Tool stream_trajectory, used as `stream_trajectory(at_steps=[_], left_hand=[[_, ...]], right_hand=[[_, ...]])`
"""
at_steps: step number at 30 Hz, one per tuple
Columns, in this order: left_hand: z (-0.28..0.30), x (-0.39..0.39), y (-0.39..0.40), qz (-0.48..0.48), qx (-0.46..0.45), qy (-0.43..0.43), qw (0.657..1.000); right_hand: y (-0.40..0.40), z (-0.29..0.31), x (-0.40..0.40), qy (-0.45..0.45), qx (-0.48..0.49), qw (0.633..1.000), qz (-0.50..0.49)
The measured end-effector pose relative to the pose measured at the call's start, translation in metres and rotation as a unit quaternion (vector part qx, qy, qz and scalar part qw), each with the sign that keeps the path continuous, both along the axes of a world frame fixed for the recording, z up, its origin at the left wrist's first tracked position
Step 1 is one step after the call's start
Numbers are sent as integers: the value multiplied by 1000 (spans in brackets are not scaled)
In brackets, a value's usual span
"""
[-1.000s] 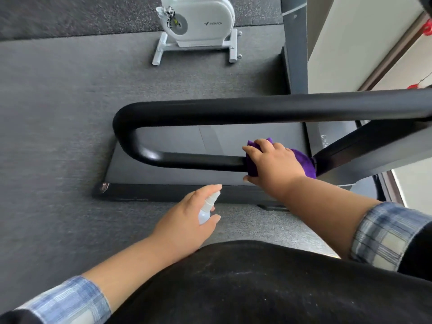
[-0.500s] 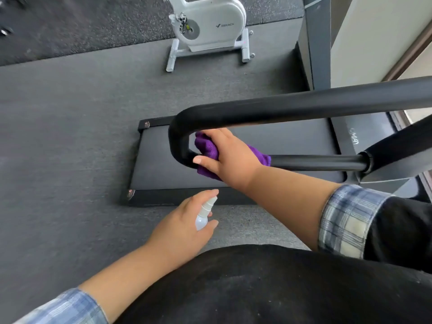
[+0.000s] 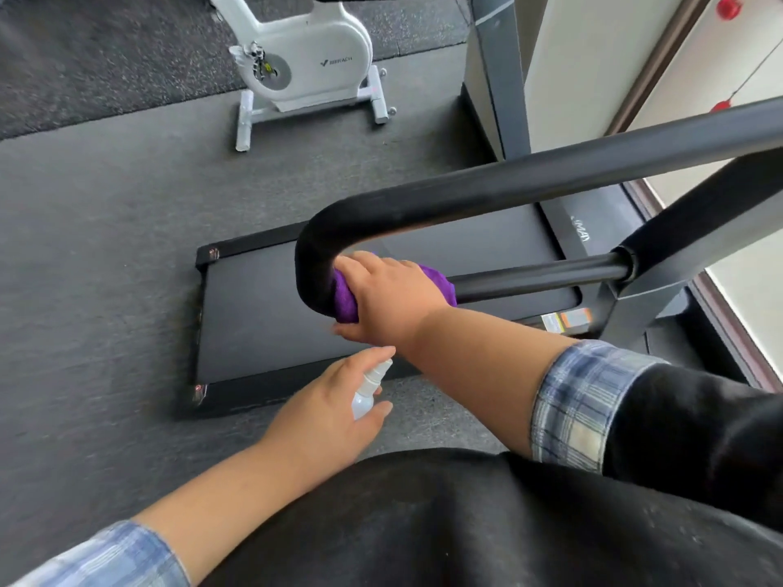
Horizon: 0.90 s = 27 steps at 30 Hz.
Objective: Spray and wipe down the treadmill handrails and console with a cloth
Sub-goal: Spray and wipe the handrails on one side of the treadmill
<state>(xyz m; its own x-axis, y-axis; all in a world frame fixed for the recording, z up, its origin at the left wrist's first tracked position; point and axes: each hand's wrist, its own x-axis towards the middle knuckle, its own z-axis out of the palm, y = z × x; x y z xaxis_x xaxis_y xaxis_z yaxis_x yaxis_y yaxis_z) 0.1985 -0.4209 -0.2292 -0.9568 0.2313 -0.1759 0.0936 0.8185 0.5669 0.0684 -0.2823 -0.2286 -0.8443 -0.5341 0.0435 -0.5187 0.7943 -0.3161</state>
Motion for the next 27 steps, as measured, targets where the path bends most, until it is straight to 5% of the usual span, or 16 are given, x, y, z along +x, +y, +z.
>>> stream_trajectory(at_steps=[20, 27], left_hand=[[8, -28, 109, -23, 0, -16, 1000], [10, -25, 146, 9, -2, -12, 1000]], right_hand=[[244, -9, -31, -77, 74, 988, -111], [257, -13, -36, -68, 188, 980, -12]])
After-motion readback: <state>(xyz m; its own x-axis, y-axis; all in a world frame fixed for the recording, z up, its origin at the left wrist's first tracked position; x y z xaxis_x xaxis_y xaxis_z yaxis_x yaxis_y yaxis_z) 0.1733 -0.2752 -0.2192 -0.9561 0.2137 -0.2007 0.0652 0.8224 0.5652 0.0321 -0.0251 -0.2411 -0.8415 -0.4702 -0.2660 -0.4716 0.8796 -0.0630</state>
